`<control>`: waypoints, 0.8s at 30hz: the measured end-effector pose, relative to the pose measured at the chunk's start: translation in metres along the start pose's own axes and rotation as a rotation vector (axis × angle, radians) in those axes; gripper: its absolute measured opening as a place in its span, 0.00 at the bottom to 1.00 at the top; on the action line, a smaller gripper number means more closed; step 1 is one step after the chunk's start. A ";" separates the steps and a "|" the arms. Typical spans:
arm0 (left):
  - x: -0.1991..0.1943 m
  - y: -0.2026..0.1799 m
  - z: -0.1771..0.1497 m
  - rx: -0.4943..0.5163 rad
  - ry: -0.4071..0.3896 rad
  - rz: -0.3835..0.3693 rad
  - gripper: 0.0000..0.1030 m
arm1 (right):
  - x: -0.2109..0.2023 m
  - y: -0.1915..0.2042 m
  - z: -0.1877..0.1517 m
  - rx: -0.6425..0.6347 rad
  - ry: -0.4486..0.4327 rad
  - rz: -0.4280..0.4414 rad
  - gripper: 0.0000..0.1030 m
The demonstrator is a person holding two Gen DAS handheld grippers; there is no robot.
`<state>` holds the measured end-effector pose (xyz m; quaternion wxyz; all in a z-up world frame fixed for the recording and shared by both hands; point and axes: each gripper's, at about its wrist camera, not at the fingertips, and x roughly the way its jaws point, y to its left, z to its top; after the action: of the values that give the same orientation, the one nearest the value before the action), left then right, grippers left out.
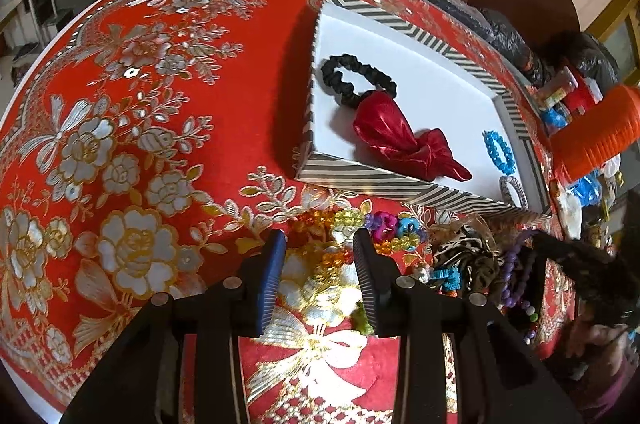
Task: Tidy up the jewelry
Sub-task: 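Grasp the multicolour bracelet with the left tool while the right tool grasps the purple bracelet, then release the multicolour bracelet in the tray with the left tool while the right tool carries the purple one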
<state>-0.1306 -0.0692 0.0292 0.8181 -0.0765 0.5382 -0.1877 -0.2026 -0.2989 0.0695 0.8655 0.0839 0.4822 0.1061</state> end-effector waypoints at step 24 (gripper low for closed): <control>-0.048 -0.034 0.018 0.120 -0.110 -0.027 0.00 | -0.078 -0.003 0.019 0.077 -0.243 0.077 0.09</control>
<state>-0.1382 -0.0833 0.0884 0.8470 -0.0447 0.4790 -0.2260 -0.2265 -0.3238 0.1423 0.9091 0.1478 0.3737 0.1099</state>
